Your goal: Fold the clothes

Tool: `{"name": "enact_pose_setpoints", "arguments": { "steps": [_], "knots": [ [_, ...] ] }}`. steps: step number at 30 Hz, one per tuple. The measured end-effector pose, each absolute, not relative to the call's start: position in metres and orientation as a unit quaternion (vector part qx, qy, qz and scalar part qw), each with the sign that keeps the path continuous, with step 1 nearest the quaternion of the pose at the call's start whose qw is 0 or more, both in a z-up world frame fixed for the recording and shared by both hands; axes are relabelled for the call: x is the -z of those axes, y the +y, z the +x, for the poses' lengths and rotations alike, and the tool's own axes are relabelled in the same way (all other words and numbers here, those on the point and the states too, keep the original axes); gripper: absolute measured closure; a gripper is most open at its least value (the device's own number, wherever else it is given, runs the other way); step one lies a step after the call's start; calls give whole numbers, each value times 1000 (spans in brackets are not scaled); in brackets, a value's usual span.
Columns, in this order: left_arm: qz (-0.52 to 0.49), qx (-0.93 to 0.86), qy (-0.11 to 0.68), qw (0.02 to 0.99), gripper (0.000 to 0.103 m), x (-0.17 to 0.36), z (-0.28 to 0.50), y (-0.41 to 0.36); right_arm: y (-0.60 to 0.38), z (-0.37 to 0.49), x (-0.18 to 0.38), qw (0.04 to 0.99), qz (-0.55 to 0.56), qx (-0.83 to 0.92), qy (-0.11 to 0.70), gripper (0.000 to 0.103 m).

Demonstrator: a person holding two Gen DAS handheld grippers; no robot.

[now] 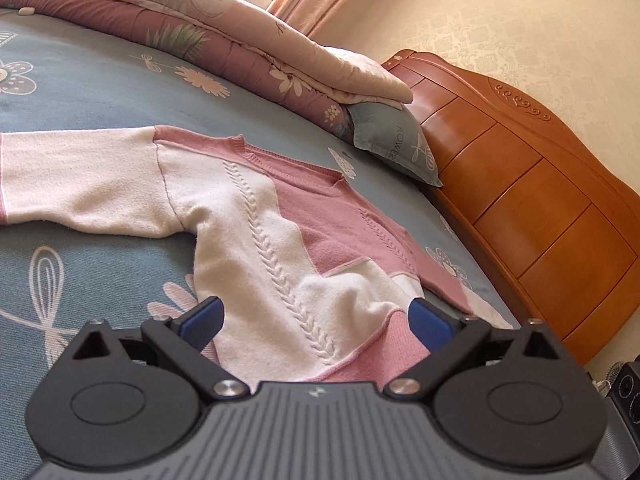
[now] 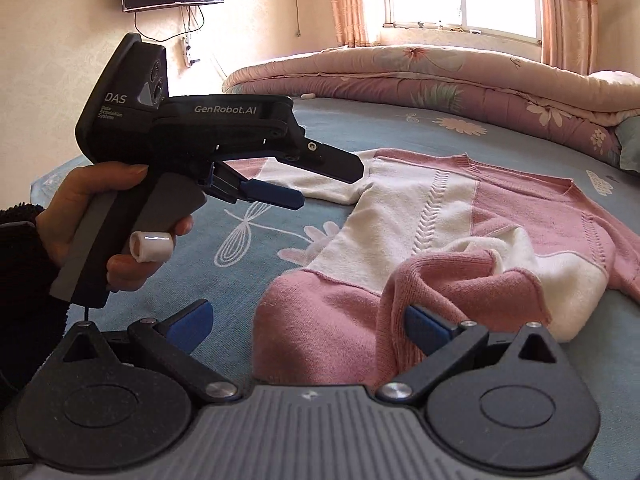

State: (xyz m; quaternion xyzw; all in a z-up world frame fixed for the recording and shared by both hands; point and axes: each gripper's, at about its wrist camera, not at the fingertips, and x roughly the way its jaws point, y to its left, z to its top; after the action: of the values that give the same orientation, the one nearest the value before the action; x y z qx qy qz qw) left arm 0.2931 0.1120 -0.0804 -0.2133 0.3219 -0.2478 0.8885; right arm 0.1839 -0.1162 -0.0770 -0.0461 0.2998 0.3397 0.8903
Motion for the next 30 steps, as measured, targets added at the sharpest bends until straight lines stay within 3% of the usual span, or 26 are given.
{"name": "enact_pose_setpoints", "arguments": {
  "steps": [10,13,20,26,30],
  "knots": [
    [-105,253,329,904,5,70,272,50,-236,183,114,920,60,-148,359,0],
    [-82,254,341,901,4,56,267,25,-247,190,129,915,58,-122,381,0],
    [103,202,374,899,4,34,276,-68,-238,184,143,919,-29,-107,379,0],
    [266,139,399,866,5,70,286,-151,-247,184,139,914,-14,-120,387,0],
    [304,82,402,860,4,84,295,-147,-248,185,138,913,-9,-119,391,0]
  ]
}}
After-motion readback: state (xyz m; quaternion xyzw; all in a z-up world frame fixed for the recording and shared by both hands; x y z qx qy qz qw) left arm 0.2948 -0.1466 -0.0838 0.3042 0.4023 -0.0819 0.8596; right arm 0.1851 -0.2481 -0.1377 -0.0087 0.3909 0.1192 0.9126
